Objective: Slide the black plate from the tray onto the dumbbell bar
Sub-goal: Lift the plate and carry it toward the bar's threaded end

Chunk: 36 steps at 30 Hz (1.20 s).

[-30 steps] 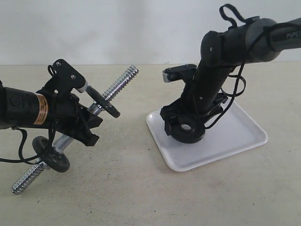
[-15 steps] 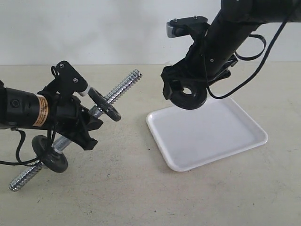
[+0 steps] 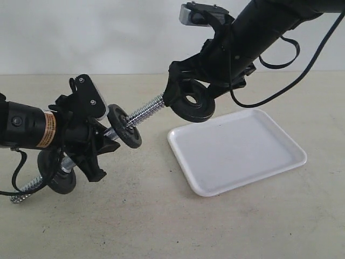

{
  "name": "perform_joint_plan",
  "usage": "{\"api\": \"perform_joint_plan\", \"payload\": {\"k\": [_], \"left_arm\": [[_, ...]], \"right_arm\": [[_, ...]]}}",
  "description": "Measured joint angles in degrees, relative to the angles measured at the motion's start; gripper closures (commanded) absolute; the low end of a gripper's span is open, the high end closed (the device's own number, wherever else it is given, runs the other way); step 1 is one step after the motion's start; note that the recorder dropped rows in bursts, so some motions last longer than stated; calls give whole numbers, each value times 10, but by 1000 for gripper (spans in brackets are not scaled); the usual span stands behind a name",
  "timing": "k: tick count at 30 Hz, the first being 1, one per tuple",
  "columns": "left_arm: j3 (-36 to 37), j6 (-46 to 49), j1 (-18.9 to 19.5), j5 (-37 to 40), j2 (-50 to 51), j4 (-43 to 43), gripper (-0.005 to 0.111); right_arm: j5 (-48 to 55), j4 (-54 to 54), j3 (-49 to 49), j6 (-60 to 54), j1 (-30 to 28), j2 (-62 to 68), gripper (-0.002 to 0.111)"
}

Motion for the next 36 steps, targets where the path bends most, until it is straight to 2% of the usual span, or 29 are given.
{"api": "perform_joint_plan", "payload": {"k": [7, 17, 29, 36], "left_arm": [[0, 12, 0, -19, 0, 14, 102], [0, 15, 0, -46, 0, 21, 102], [2, 19, 2, -67, 0, 26, 102], [2, 21, 2, -77, 0, 26, 102]], "right_arm": [[3, 95, 0, -60, 0, 0, 108], [6, 101, 0, -71, 0, 0, 108], [46, 128, 0, -94, -72, 0, 108], [68, 205, 0, -120, -74, 2, 108]]}}
